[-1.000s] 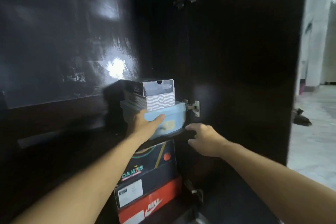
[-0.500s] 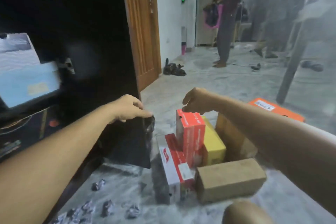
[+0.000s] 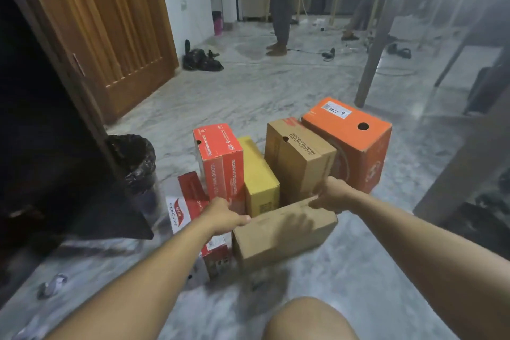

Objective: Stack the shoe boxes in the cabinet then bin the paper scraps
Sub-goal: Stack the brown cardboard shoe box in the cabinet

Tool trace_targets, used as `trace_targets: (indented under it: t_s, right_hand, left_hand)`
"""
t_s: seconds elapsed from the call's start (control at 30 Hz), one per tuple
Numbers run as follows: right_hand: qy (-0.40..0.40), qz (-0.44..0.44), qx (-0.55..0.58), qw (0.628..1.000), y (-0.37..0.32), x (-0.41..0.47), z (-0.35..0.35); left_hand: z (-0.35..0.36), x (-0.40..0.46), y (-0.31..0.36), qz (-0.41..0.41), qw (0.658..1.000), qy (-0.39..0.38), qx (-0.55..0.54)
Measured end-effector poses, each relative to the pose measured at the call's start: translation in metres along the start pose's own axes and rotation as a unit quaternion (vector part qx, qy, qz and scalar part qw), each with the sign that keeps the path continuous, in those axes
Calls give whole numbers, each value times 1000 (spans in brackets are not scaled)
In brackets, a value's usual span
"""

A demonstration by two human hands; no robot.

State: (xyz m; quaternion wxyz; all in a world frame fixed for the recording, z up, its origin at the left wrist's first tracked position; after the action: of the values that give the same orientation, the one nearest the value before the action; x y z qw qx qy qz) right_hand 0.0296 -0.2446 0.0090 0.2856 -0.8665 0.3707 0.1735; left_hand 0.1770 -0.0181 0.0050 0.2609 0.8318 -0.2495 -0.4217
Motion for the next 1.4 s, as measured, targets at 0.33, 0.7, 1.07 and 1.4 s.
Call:
trace_targets:
  t_s: [0.33, 0.7, 1.07, 1.4]
  right_hand:
    - [25, 43, 112, 992, 51, 53, 38]
    - [107, 119, 288, 944, 61, 9, 31]
    - [112, -12, 310, 944, 13, -122, -29]
    - [134, -213, 194, 948, -100, -190, -48]
  left_hand:
    - [62, 58, -42, -50, 983, 60, -168]
    - [71, 21, -19, -63, 943, 83, -316]
    - [21, -66, 2, 19, 882, 170, -440]
    - [-68, -182, -24, 114, 839, 330, -417]
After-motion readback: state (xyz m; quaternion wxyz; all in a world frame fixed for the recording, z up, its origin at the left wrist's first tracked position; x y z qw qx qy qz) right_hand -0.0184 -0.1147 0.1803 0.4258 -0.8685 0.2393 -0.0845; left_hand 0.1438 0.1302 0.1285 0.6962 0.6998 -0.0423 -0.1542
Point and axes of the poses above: each hand's wrist, its own x-axis towards the middle knuckle, its own z-axis out of the palm, y = z × x, the point moved 2 cm from there along x, towards the middle knuckle, and after that the axes turned 10 degrees about -y, right-handed, at the moved point
